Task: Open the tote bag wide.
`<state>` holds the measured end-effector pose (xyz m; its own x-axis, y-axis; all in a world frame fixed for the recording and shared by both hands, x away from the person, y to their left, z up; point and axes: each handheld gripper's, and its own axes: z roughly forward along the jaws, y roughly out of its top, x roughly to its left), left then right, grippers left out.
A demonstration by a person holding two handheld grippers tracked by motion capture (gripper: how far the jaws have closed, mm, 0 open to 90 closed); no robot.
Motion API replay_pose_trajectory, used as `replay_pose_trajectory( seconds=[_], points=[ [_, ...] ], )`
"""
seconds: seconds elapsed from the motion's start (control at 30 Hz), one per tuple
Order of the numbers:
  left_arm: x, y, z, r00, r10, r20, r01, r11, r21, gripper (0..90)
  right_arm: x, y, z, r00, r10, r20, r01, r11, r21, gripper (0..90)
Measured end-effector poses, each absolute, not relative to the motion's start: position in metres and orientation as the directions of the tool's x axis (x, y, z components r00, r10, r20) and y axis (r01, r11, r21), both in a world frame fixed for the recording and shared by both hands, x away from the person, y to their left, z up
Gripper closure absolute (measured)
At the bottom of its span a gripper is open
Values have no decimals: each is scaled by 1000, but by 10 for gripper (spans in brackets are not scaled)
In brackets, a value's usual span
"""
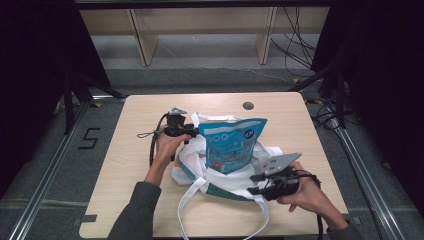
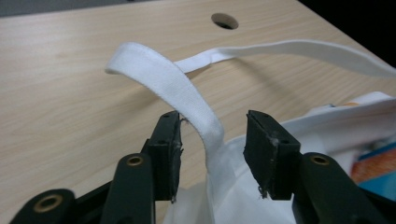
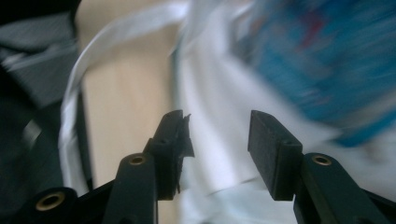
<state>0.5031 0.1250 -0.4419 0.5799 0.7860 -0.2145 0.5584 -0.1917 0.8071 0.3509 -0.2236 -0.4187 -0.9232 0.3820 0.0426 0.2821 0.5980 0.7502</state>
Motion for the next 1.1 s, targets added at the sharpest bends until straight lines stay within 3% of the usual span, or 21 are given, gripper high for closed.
replay_pose_trajectory(
  seconds=[0.1,0.23,0.37,0.47,0.5,0.6,0.73,0.93,1.1],
  points=[
    [483,135,-434,568,801,-188,558,-206,804,532,360,-240,-406,-854,520,-1,329,541,774,563],
    [459,144,-438,579,803,-142,562,-266,784,507,384,-254,-408,-718,678,-155,336,533,777,556],
    [444,148,-447,604,786,-131,550,-293,782,536,407,-250,-420,-710,690,-137,364,527,768,664],
    [443,152,-455,614,784,-92,533,-325,781,667,426,-246,-434,-700,690,-183,360,562,745,858],
    [443,151,-458,606,790,-86,530,-322,784,699,431,-245,-437,-691,696,-197,369,573,732,876],
    [445,151,-466,618,786,-21,508,-379,773,766,444,-252,-447,-648,727,-225,387,569,725,888],
    [446,149,-484,607,795,-1,543,-414,731,795,451,-259,-464,-629,748,-212,434,564,703,888],
    [450,150,-508,582,811,-56,594,-377,711,794,460,-260,-486,-626,760,-177,477,552,684,890],
    [448,145,-505,581,814,-4,572,-405,714,764,460,-259,-488,-621,764,-175,476,546,689,881]
  ],
)
